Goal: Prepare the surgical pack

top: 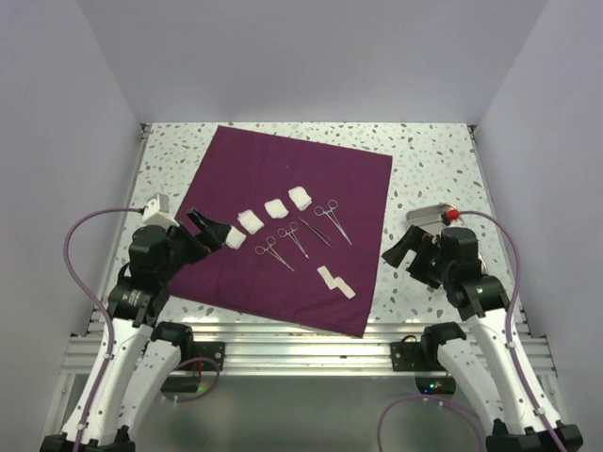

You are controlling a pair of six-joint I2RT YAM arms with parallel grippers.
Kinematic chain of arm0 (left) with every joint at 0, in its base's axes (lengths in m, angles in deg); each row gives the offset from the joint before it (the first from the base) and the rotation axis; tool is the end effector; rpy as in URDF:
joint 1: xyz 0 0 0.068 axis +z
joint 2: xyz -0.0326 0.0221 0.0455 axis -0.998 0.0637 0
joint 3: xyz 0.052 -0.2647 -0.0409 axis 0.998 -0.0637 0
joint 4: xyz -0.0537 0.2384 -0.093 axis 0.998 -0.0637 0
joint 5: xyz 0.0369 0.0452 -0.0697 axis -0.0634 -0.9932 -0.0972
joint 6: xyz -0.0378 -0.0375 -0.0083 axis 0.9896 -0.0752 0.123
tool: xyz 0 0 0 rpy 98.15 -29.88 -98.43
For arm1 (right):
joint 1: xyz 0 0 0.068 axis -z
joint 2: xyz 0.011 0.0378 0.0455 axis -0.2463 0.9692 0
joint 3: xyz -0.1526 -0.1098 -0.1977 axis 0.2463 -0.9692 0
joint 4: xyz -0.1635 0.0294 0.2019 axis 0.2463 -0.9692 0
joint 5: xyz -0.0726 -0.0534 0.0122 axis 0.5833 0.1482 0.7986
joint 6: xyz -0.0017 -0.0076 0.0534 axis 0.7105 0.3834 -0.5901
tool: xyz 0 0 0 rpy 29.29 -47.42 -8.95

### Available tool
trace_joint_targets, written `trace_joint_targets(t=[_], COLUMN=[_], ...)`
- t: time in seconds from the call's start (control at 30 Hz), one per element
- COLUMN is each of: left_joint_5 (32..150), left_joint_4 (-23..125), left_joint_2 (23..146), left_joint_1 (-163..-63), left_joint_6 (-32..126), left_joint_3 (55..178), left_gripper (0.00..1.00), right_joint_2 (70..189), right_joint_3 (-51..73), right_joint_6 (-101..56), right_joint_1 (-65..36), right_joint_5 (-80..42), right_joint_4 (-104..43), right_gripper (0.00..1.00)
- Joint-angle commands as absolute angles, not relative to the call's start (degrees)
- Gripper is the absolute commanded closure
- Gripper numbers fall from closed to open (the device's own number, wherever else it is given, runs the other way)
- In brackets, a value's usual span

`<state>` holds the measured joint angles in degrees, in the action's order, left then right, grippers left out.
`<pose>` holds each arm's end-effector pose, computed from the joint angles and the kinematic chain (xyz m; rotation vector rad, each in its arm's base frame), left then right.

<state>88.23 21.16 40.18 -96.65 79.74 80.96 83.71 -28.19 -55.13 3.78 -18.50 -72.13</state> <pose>0.1310 -0.0271 0.2915 -0.5276 1.9607 -0.7028 0.1275 0.0282 0.2589 0.5213 2.2939 0.5846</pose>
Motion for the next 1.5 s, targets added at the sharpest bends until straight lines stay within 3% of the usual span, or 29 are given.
trace_joint_targets(t=[0.0, 0.2, 0.37, 0.57, 0.7, 0.87, 1.0, 1.17, 1.23, 1.3, 1.47], left_joint_5=[86.3, 85.9, 89.9, 92.0, 93.2, 94.6, 95.5, 96.7, 96.8, 96.7, 98.3], left_joint_4=[18.8, 18.9, 18.2, 20.3, 22.2, 25.4, 27.2, 30.6, 32.1, 32.8, 36.1], left_joint_2=[39.4, 40.1, 45.2, 52.4, 55.1, 55.3, 56.8, 58.6, 59.4, 61.0, 63.2], left_joint_1=[-96.8, -96.7, -96.8, -99.8, -101.0, -101.0, -101.0, -101.0, -101.1, -101.0, -101.0], left_joint_6=[80.4, 77.2, 72.8, 71.7, 72.4, 73.5, 73.4, 73.2, 72.9, 72.9, 73.5], left_joint_3=[80.6, 81.0, 81.8, 80.6, 79.8, 78.4, 78.1, 77.4, 76.9, 76.5, 75.1], left_gripper=[0.0, 0.0, 0.05, 0.11, 0.11, 0.13, 0.13, 0.13, 0.13, 0.14, 0.14], right_joint_2=[84.2, 82.1, 91.5, 106.3, 114.6, 127.0, 136.6, 149.6, 154.8, 157.6, 164.7], right_joint_3=[-24.1, -26.5, -25.3, -18.6, -14.5, -3.3, 3.9, 14.9, 18.1, 22.2, 28.3], right_joint_6=[-52.2, -51.1, -47.4, -45.8, -44.1, -36.2, -32.5, -27.8, -26.5, -25.5, -22.8], right_joint_1=[3.9, 4.0, 2.8, -11.1, -13.4, -14.0, -14.0, -15.8, -16.7, -18.3, -19.4], right_joint_5=[-18.7, -21.7, -30.0, -23.3, -22.7, -23.9, -30.6, -31.7, -31.8, -29.3, -26.3], right_joint_4=[-74.7, -70.9, -67.3, -64.4, -60.7, -61.2, -59.7, -61.4, -63.5, -64.5, -66.4], right_gripper=[0.01, 0.01, 0.01, 0.05, 0.11, 0.26, 0.3, 0.53, 0.56, 0.7, 0.71])
